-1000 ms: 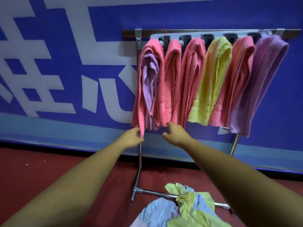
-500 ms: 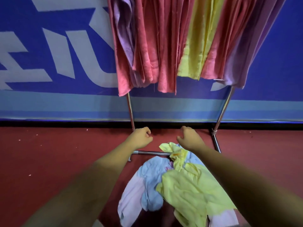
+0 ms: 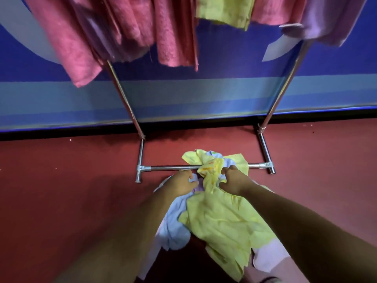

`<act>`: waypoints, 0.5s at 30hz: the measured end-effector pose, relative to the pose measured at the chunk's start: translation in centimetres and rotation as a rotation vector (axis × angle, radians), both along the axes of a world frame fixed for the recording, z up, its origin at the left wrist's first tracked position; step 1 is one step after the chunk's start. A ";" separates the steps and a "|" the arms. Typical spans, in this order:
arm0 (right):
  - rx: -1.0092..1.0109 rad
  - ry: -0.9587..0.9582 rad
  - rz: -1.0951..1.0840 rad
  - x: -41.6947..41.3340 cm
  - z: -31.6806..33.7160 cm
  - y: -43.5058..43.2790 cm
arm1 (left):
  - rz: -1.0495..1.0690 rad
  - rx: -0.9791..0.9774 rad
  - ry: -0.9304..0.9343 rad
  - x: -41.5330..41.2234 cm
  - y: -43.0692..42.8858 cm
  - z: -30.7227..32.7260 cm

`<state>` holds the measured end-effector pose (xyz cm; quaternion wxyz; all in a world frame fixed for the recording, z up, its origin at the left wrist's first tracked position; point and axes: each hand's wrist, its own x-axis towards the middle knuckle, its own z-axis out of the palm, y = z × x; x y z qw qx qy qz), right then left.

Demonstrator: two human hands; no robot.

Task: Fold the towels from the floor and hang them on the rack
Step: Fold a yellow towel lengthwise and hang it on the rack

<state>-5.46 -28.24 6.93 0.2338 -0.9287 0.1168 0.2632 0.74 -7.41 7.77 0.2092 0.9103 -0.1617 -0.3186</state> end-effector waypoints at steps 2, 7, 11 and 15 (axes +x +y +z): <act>0.018 0.020 0.049 -0.2 -2.4 0.3 | -0.029 0.052 0.046 -0.1 -0.4 -2.7; 0.003 0.127 0.126 -1.4 -8.3 1.4 | -0.072 0.139 0.135 -1.1 -0.5 -8.5; 0.032 0.171 0.071 -3.3 -11.9 2.1 | -0.071 0.089 0.275 -2.7 0.4 -12.7; 0.142 0.138 0.023 -3.0 -12.0 1.7 | -0.014 0.069 0.272 -4.1 0.4 -14.4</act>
